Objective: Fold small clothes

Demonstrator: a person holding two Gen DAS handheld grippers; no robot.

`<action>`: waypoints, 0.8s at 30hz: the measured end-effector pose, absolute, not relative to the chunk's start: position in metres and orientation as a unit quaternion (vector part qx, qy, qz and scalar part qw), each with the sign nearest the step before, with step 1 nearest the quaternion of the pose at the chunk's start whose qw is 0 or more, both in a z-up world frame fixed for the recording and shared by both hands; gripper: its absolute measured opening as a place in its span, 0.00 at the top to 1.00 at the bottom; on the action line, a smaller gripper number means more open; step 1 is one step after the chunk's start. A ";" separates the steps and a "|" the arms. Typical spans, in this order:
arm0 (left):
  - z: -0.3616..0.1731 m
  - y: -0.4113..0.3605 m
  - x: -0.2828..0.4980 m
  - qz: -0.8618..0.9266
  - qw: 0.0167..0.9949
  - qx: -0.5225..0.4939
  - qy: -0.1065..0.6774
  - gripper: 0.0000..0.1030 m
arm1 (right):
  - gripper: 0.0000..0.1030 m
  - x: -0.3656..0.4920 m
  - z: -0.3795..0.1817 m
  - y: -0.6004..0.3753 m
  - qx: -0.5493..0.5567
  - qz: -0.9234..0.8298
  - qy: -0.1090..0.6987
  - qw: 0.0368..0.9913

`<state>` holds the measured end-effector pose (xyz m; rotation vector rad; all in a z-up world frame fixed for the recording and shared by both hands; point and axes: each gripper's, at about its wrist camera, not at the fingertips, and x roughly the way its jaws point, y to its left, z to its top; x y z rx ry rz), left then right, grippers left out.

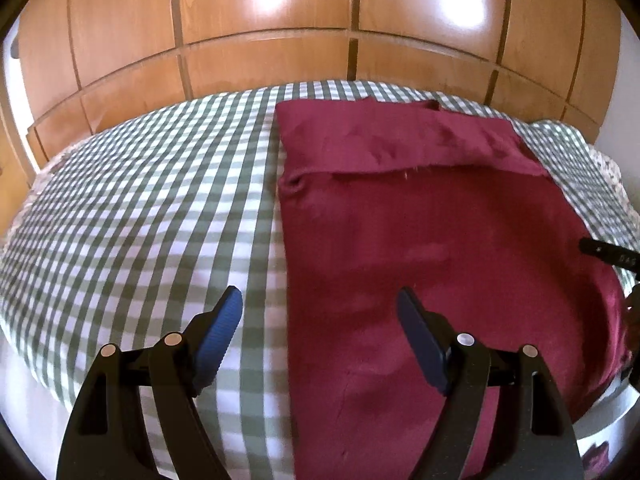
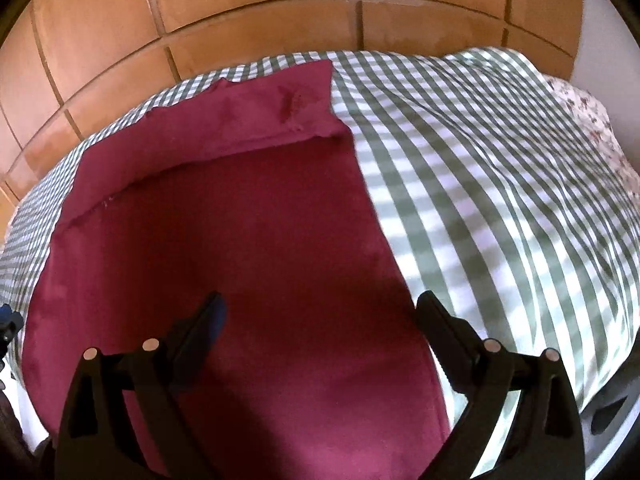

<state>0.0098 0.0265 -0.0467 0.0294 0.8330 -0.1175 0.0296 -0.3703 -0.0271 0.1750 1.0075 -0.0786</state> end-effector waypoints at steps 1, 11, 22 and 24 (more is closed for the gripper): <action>-0.048 0.028 0.009 -0.059 0.912 0.016 0.407 0.24 | 0.07 0.024 -0.030 -0.374 0.089 -0.037 0.487 0.868; -0.064 0.040 -0.021 -0.134 0.872 0.052 0.468 0.25 | 0.08 -0.026 -0.029 -0.386 0.115 0.015 0.514 0.850; -0.081 0.048 -0.063 -0.255 0.805 -0.015 0.535 0.90 | 0.75 -0.078 -0.035 -0.382 0.094 0.050 0.570 0.815; -0.069 0.053 -0.065 -0.279 0.807 -0.039 0.519 0.91 | 0.90 -0.077 -0.024 -0.382 0.110 0.064 0.562 0.817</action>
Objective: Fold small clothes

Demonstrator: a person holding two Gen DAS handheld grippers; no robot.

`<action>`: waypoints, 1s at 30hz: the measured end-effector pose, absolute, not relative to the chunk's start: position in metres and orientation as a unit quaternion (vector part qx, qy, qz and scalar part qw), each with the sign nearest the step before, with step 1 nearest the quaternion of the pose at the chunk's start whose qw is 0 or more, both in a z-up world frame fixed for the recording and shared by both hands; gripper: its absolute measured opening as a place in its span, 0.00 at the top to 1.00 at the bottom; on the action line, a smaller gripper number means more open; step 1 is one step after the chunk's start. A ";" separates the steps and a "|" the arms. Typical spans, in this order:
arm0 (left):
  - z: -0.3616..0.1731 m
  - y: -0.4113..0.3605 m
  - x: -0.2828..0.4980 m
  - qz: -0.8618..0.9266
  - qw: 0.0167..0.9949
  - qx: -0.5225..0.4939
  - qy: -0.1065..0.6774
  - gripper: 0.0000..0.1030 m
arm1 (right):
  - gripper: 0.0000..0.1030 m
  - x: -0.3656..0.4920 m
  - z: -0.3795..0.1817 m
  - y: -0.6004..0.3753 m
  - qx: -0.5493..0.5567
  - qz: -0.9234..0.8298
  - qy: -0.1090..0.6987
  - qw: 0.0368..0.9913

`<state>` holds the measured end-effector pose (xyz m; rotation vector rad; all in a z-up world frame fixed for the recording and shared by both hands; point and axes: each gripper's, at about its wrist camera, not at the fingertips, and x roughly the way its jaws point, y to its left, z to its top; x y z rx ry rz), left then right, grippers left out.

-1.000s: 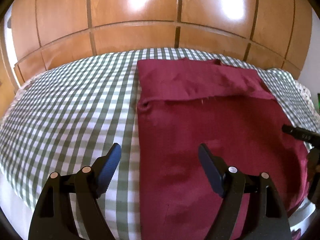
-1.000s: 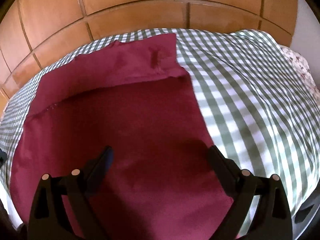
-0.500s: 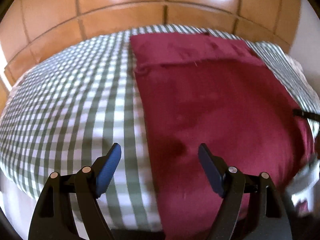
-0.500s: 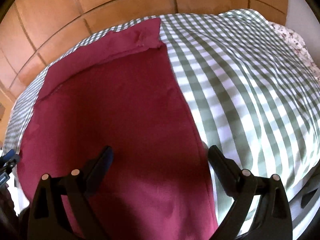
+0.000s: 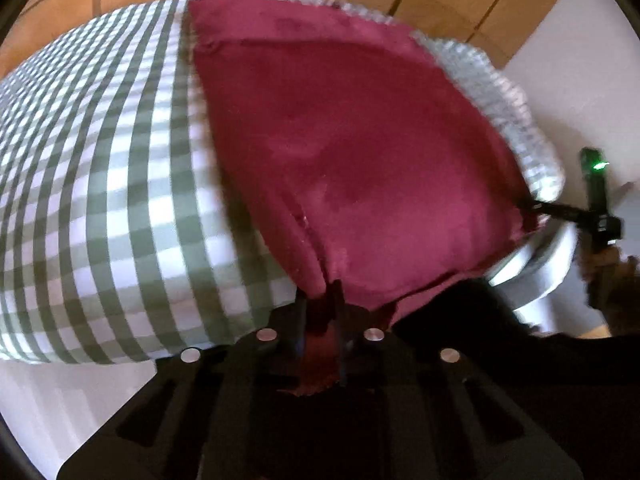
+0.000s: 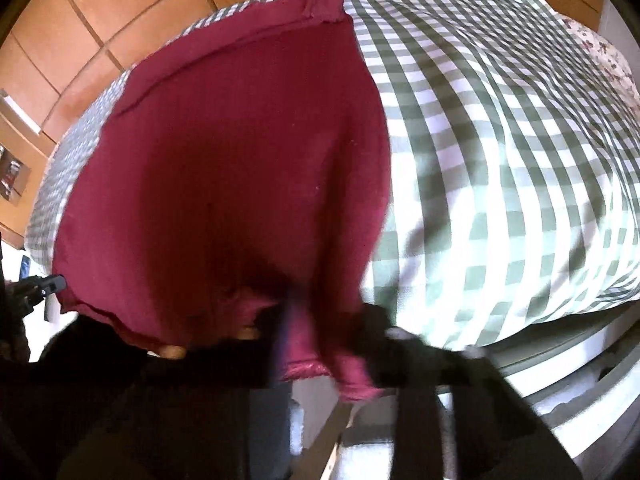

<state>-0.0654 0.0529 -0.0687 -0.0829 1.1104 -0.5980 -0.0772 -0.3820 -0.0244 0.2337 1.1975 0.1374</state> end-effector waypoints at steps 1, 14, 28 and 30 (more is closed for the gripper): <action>-0.062 0.057 -0.065 -0.291 0.807 -0.055 0.512 0.91 | 0.90 -0.076 -0.017 -0.381 0.118 0.077 0.554 0.820; -0.015 0.082 0.010 -0.328 0.808 -0.226 0.434 0.92 | 0.91 0.052 0.039 -0.395 0.231 0.108 0.442 0.860; -0.031 0.120 0.094 -0.203 0.810 -0.315 0.452 0.34 | 0.10 0.082 0.026 -0.430 0.258 0.044 0.417 0.870; -0.038 0.118 0.077 -0.221 0.810 -0.295 0.457 0.34 | 0.10 0.067 0.020 -0.431 0.243 0.033 0.428 0.870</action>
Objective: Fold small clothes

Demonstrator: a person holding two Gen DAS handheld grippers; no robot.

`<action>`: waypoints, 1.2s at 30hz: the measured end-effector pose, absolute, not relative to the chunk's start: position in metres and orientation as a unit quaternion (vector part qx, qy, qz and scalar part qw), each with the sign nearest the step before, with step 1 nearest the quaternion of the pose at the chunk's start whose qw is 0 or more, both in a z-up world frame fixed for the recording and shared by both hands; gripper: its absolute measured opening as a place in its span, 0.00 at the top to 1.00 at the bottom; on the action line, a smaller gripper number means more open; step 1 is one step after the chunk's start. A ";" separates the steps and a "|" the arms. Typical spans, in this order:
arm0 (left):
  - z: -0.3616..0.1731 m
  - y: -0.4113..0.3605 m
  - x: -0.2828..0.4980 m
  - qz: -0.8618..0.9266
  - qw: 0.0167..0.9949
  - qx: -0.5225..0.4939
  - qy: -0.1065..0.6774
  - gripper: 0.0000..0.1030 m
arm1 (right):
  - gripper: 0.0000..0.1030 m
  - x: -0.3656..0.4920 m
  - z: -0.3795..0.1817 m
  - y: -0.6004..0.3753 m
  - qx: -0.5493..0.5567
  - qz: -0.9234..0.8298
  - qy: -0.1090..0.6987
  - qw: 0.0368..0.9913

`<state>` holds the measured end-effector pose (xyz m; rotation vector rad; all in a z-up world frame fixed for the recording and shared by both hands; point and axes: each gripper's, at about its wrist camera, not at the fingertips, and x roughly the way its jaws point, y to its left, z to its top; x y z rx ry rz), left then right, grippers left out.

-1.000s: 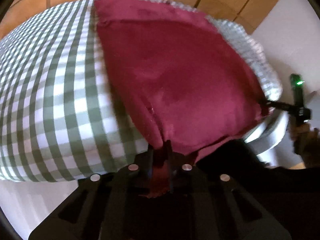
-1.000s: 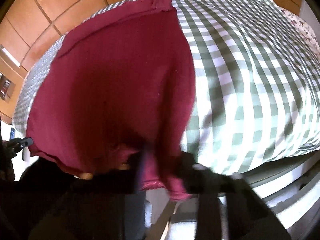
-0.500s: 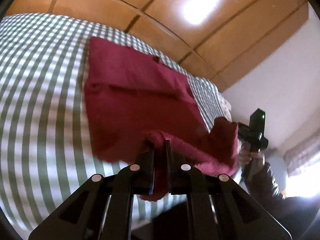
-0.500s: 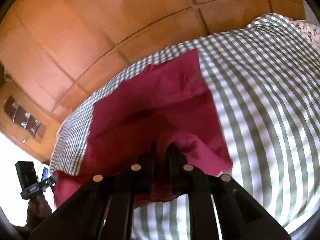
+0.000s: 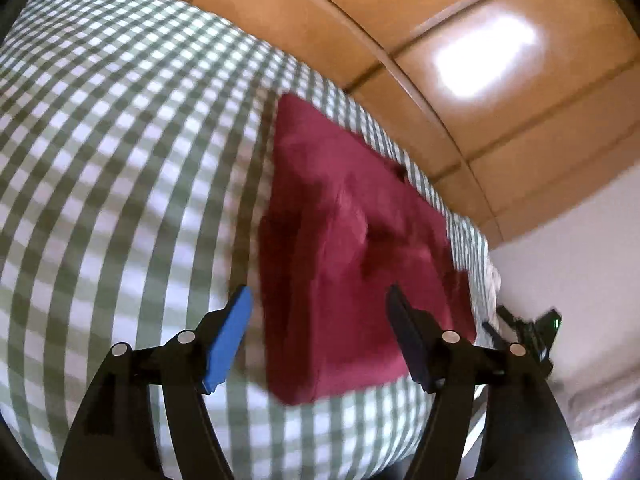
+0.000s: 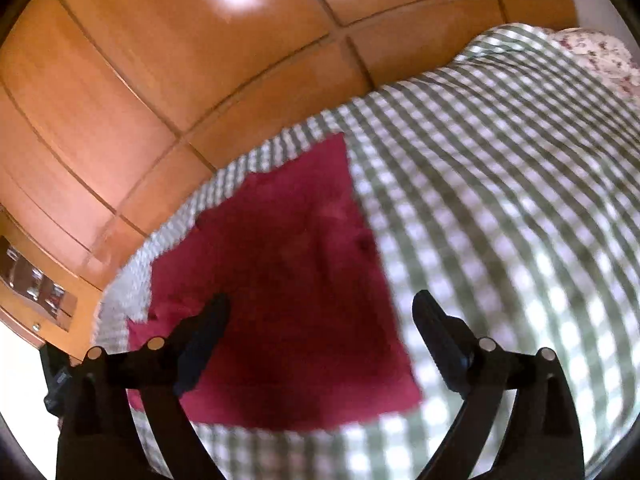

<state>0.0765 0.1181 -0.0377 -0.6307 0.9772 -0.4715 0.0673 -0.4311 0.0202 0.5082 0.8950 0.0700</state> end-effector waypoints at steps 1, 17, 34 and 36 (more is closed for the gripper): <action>-0.041 0.115 0.068 -0.229 0.808 -0.286 0.461 0.34 | 0.10 0.061 0.015 -0.431 0.234 0.029 0.435 0.869; -0.053 0.091 0.025 -0.246 0.823 -0.193 0.474 0.92 | 0.77 0.025 0.005 -0.400 0.224 0.050 0.460 0.858; -0.028 0.094 -0.035 -0.267 0.835 -0.133 0.462 0.46 | 0.42 -0.036 0.019 -0.390 0.126 0.009 0.468 0.875; -0.025 0.091 -0.018 -0.264 0.842 -0.133 0.452 0.46 | 0.42 -0.023 0.018 -0.386 0.106 0.000 0.462 0.881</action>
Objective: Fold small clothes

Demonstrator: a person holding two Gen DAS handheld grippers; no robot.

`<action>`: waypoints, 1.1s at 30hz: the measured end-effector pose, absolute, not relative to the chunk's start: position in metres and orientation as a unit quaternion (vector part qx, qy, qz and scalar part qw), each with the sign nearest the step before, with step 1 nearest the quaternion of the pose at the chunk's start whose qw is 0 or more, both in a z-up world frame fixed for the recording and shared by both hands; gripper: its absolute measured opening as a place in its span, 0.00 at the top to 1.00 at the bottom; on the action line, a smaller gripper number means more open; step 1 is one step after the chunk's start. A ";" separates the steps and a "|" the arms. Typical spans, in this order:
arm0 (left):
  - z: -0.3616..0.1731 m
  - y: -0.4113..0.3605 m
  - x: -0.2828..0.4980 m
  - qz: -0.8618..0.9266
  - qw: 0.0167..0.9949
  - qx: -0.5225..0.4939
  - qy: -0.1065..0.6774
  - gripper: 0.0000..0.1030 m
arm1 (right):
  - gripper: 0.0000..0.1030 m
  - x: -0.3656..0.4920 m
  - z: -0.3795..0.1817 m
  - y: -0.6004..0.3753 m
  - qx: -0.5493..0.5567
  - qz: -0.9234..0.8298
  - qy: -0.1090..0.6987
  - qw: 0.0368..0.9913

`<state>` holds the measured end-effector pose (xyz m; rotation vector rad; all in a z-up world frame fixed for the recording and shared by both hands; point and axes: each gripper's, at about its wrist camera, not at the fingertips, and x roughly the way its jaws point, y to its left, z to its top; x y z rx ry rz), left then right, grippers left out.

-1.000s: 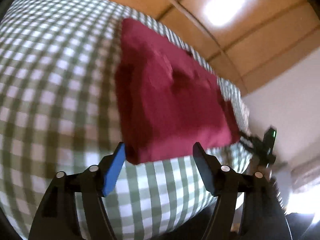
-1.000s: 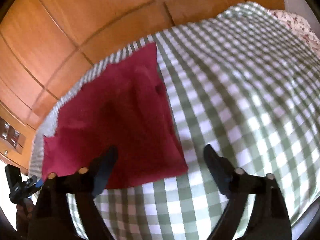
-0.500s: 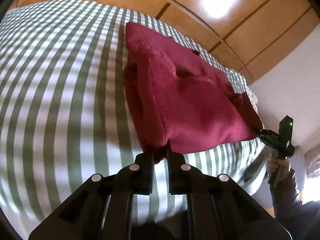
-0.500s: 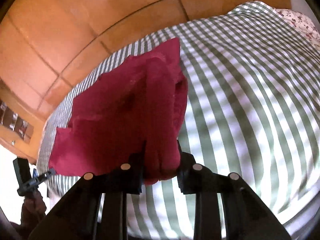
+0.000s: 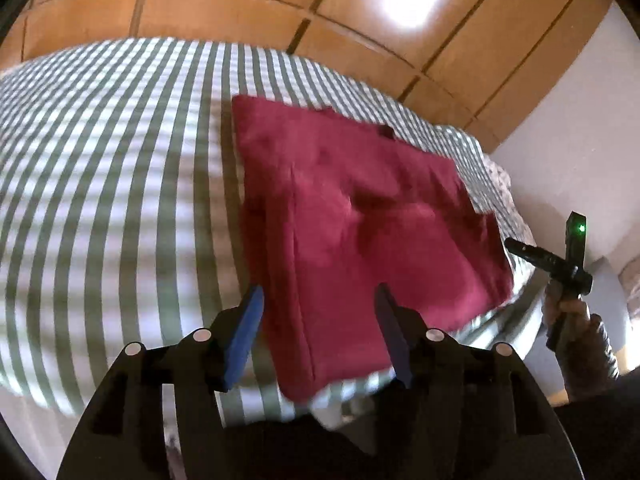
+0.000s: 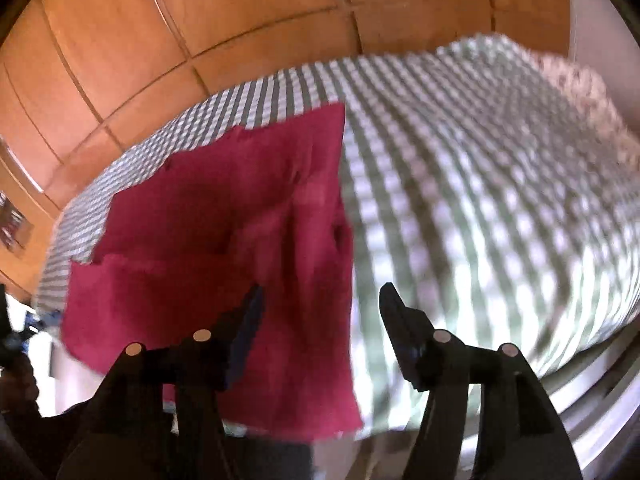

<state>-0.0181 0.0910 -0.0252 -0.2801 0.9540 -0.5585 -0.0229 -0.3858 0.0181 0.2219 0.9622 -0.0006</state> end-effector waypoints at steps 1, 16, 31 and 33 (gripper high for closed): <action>-0.027 0.088 -0.008 -0.259 0.845 -0.133 0.448 0.46 | 0.42 -0.015 0.016 -0.383 0.099 0.000 0.460 0.883; -0.014 0.099 -0.004 -0.268 0.863 -0.152 0.401 0.95 | 0.93 -0.021 0.047 -0.369 0.080 0.043 0.439 0.894; 0.015 0.098 0.099 -0.207 0.901 -0.141 0.354 0.95 | 0.93 0.113 0.064 -0.390 0.134 0.011 0.400 0.906; 0.010 0.098 0.119 -0.196 0.902 -0.136 0.360 0.95 | 0.93 0.137 0.058 -0.390 0.135 -0.001 0.405 0.904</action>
